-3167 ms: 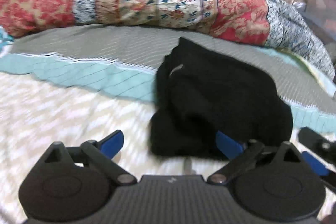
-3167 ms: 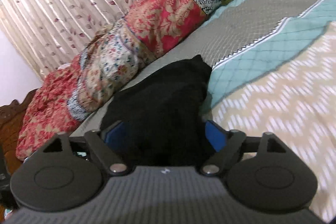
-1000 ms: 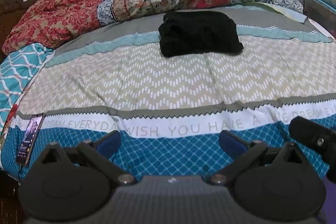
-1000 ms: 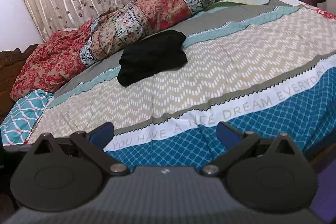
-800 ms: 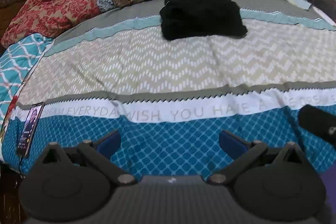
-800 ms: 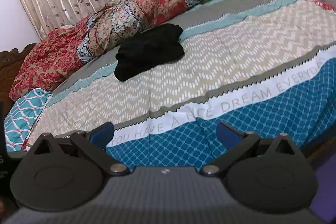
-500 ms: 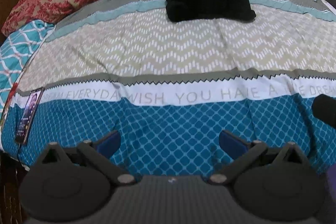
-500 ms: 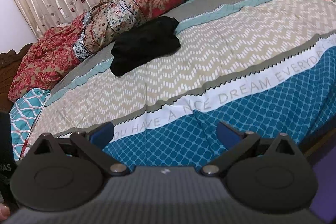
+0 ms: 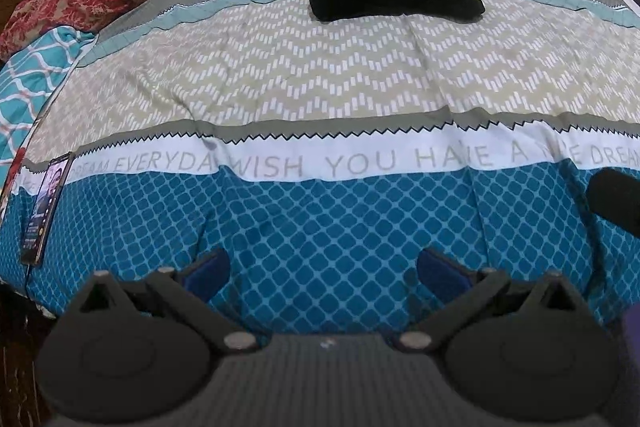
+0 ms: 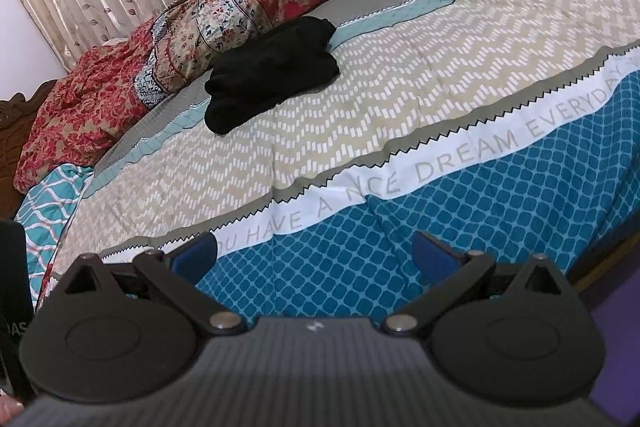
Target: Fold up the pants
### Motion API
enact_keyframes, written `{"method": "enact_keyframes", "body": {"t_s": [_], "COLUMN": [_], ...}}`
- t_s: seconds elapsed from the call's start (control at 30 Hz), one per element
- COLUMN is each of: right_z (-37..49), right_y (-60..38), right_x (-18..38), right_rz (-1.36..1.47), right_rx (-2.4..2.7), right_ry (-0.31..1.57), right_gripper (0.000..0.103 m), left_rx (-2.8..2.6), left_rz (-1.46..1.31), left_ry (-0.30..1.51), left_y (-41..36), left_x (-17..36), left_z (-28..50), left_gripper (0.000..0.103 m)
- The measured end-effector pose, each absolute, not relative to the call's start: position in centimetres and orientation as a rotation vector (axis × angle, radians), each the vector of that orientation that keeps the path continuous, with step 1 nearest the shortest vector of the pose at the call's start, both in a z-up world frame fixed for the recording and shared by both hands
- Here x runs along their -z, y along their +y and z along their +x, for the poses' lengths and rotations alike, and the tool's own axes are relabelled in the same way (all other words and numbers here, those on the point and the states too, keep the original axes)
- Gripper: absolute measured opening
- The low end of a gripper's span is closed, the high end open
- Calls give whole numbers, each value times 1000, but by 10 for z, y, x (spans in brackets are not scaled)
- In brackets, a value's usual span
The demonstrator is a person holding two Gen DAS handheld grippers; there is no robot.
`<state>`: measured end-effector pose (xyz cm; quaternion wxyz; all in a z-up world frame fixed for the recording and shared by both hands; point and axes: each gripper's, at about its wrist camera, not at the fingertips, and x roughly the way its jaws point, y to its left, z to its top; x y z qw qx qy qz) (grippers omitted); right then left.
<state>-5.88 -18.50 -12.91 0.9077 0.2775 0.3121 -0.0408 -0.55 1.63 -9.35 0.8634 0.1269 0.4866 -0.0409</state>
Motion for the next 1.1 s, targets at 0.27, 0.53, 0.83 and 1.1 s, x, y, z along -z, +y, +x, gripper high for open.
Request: {"method": "enact_keyframes", "body": {"t_s": [0.27, 0.53, 0.83, 1.1], "right_z": [-59, -58, -57, -57], "right_y": [-187, -189, -189, -189], "right_x": [131, 132, 132, 130], "right_rz": [580, 583, 580, 562], "right_rx": [83, 78, 72, 68], "right_ry": [655, 663, 665, 655], "right_gripper": [103, 103, 103, 103], "left_rx": [92, 94, 100, 138], "left_rz": [276, 279, 280, 278], "left_ry": [1038, 1038, 1041, 1027], "left_y": [14, 14, 15, 11], "left_x": [98, 98, 97, 94], "left_z": [-7, -8, -7, -9], "left_gripper": [103, 103, 103, 103]}}
